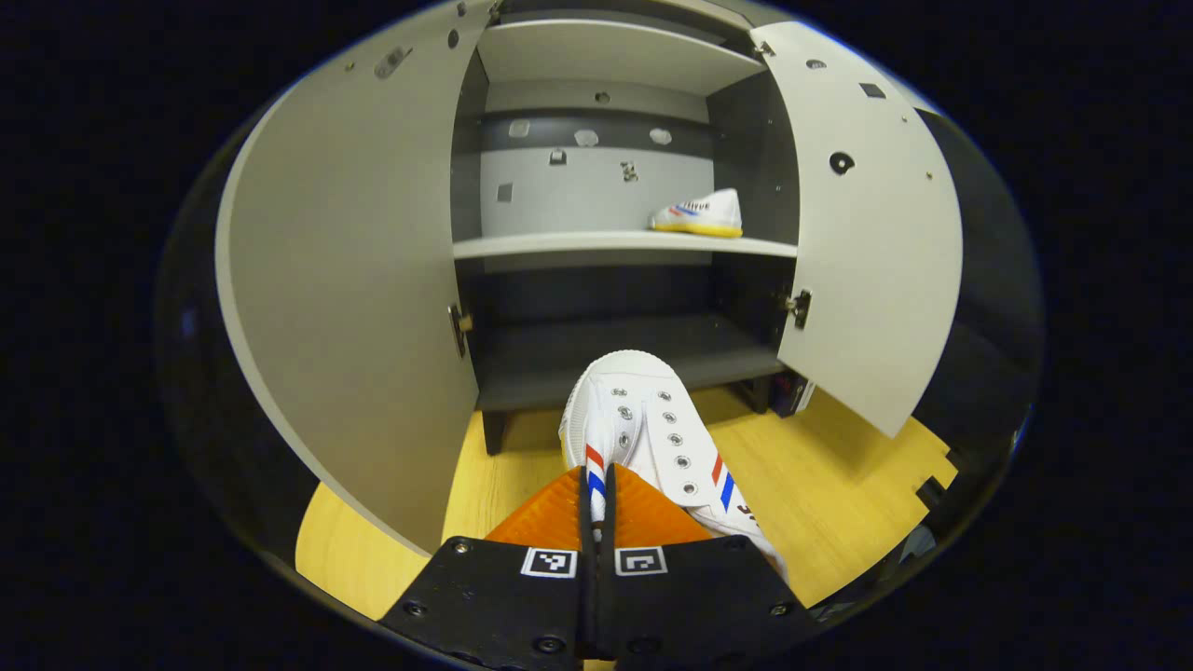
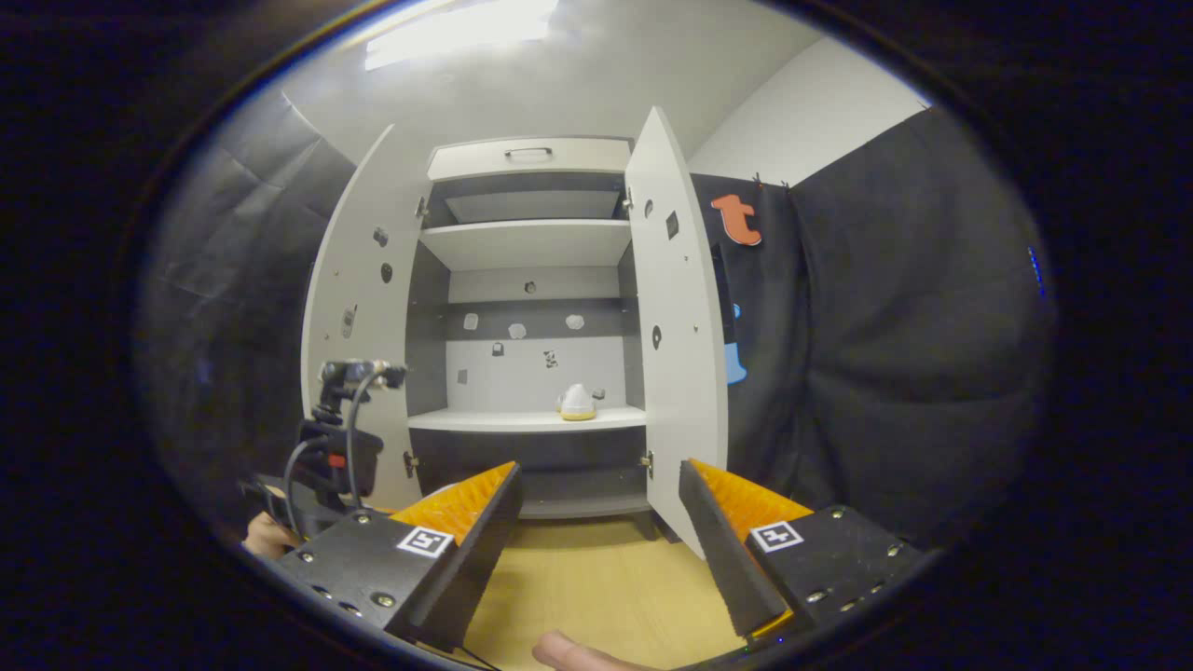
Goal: Grab one shoe with the right hand and put it into the shoe cabinet, grab the other shoe with the left hand and put it into the shoe cabinet; then close the right door with the right hand and the left door with the left hand.
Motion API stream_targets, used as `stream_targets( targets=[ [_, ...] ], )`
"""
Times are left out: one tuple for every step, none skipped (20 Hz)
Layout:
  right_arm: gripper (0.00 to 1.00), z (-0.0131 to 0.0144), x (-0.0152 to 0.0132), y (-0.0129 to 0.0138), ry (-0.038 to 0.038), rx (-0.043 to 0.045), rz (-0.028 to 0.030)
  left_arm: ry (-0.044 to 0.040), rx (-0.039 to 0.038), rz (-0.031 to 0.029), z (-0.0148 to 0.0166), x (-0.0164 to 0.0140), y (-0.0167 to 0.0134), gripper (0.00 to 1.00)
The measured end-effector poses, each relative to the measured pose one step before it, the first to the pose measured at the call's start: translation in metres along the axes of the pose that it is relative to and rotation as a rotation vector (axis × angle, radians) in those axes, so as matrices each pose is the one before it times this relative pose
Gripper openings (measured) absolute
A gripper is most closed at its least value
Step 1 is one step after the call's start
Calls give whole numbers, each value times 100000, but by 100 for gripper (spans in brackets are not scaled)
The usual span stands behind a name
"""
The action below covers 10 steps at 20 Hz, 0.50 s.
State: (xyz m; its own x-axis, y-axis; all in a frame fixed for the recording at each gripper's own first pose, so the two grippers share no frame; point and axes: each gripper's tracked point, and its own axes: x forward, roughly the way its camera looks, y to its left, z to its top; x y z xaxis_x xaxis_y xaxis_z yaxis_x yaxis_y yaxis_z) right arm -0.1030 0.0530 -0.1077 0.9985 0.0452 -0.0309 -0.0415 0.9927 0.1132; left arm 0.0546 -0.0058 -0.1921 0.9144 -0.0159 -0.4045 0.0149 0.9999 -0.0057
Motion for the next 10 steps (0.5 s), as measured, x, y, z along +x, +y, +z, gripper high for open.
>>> stream_targets(
  targets=[
    [100, 135, -104, -480, -288, 815, -550, -3247, 943, 870, 1731, -729, 162, 1],
    [100, 67, -250, -362, -317, 621, -850, -3956, 514, 727, 2213, -880, 336, 0],
    [100, 29, 18, -355, -572, 455, -874, -3045, 118, 781, 1954, -500, 154, 0],
    [100, 280, -110, -181, -515, 453, -1047, -2680, 528, 326, 1767, -143, 43, 1],
    [100, 252, -325, -275, -387, 834, -115, -2604, -59, -457, 1651, 41, -96, 1],
    [100, 231, -507, -53, -588, 1081, 171, -2034, -1391, -443, 1906, 344, -110, 0],
    [100, 290, -471, -311, -1035, 392, -77, -1524, -1354, -279, 1506, 373, 26, 0],
    [100, 440, -358, -430, -1490, -97, -378, -1650, -1114, 338, 1471, 574, 108, 1],
    [100, 554, -326, -510, -1383, 140, -593, -1890, -1684, 636, 1602, 845, 2, 1],
    [99, 382, -412, -355, -1120, 434, -361, -1891, -1, 341, 1319, 938, -72, 1]
  ],
)
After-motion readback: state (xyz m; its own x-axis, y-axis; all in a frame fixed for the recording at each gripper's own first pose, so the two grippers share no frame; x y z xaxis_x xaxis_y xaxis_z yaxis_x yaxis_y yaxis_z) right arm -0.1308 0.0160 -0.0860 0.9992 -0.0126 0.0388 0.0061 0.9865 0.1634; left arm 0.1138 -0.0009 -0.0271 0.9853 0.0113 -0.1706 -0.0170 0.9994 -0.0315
